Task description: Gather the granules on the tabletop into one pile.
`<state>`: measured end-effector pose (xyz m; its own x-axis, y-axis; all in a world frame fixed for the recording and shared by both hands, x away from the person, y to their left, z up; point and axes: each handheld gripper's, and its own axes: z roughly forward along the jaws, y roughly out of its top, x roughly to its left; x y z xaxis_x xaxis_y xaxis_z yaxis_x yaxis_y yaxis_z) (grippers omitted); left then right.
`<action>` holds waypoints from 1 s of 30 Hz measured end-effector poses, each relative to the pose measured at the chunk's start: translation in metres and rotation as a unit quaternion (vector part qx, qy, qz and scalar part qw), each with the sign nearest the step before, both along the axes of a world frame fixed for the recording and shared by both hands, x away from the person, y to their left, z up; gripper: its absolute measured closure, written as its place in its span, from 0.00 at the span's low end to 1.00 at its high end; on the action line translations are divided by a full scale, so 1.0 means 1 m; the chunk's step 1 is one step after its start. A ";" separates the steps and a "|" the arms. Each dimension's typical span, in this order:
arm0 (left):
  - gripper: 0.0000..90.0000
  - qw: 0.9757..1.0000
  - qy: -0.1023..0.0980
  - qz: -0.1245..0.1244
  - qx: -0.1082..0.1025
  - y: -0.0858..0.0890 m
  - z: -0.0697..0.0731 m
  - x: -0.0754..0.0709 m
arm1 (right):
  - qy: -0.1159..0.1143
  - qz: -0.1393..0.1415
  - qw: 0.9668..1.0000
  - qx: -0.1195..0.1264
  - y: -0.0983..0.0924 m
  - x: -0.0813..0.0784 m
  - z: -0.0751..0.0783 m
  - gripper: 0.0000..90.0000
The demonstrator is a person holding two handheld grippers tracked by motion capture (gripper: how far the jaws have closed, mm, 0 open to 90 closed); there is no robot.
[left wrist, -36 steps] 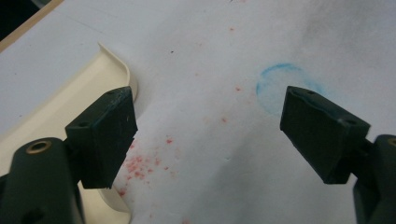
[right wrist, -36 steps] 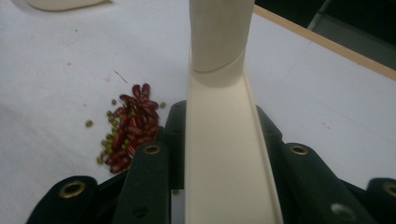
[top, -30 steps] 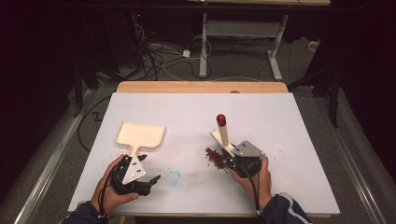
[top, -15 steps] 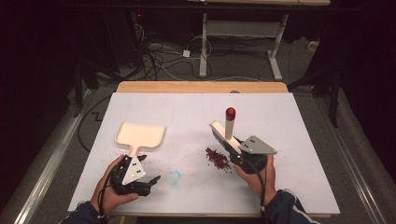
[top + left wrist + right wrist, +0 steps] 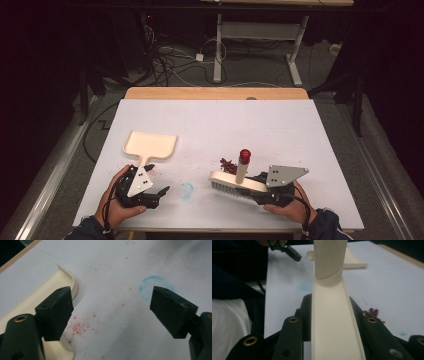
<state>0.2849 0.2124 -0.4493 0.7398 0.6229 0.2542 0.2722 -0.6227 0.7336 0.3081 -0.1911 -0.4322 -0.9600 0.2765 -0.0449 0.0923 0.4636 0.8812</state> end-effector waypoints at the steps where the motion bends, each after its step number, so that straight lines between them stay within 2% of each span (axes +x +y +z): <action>1: 0.20 1.000 0.000 0.000 0.000 0.000 0.000 0.000 | 0.005 0.003 1.000 -0.004 0.001 0.003 -0.003 0.75; 5: 0.20 1.000 0.001 -0.003 0.003 -0.001 -0.001 0.000 | 0.008 0.008 1.000 -0.021 0.001 0.015 -0.014 0.75; 8: 0.20 1.000 0.002 -0.003 0.003 0.000 -0.001 0.001 | 0.013 0.001 1.000 -0.008 -0.004 0.031 -0.018 0.75; 10: 0.20 1.000 0.004 -0.002 0.004 -0.001 -0.001 0.002 | 0.007 0.000 1.000 -0.009 -0.006 0.043 -0.019 0.75; 15: 0.20 1.000 0.007 -0.004 0.004 -0.003 -0.002 0.003 | 0.016 0.009 1.000 0.002 -0.005 0.067 -0.021 0.75; 19: 0.20 1.000 0.009 -0.003 0.004 -0.002 -0.003 0.002 | 0.007 0.012 1.000 -0.004 -0.001 0.071 -0.017 0.75; 24: 0.20 1.000 0.006 -0.003 0.005 -0.002 -0.002 0.001 | 0.009 0.007 1.000 0.008 -0.004 0.071 -0.013 0.75; 27: 0.20 1.000 0.003 -0.001 0.004 -0.001 -0.001 0.000 | 0.006 0.005 1.000 0.011 -0.005 0.064 -0.006 0.75; 30: 0.20 1.000 -0.001 0.000 0.003 0.000 0.001 -0.001 | 0.004 -0.012 1.000 0.008 -0.010 0.054 0.005 0.75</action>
<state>0.2835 0.2127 -0.4487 0.7389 0.6218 0.2595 0.2714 -0.6271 0.7301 0.3617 -0.2009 -0.4272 -0.9531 0.3010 -0.0321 0.1110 0.4461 0.8881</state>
